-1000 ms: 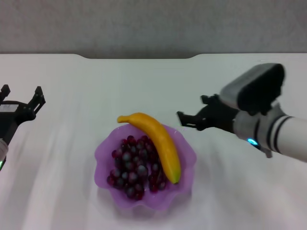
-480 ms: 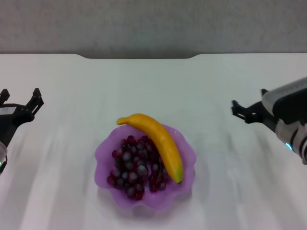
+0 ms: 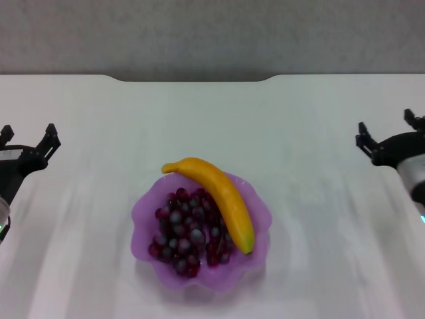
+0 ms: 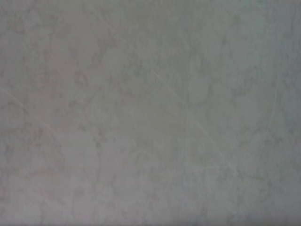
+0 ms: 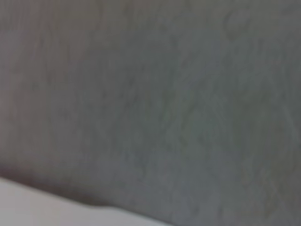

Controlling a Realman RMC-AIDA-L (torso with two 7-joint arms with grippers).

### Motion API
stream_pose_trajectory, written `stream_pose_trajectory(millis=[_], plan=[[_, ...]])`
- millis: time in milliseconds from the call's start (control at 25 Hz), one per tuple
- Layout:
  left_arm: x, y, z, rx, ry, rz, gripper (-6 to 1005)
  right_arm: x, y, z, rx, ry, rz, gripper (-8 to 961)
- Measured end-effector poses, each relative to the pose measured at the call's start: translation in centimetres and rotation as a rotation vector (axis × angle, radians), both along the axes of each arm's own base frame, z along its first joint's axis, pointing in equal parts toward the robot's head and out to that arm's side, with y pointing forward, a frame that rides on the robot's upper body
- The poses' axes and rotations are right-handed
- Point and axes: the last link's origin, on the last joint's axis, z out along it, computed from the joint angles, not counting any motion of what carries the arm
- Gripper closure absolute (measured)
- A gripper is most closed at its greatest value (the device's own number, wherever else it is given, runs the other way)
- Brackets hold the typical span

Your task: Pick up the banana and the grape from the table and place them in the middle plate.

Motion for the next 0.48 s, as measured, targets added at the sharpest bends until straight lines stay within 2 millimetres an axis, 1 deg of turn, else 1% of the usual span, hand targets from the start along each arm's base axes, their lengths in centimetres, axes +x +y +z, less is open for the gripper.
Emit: stream_pose_trajectory(millis=[200,280,480], plan=[[0.3,-0.2,-0.1,0.008,-0.008,-0.018,119,1.8,-1.4,1.8,0.072,0.072,0.074,61],[0.2,-0.3,-0.1,0.012,-0.026,-0.018,119,2.0,-1.9,2.4,0.094,0.121,0.099,61],[0.1,-0.4,-0.5,-0.015,-0.023,-0.012,119,2.5,-2.6,3.1,0.119,0.232,0.110,61]])
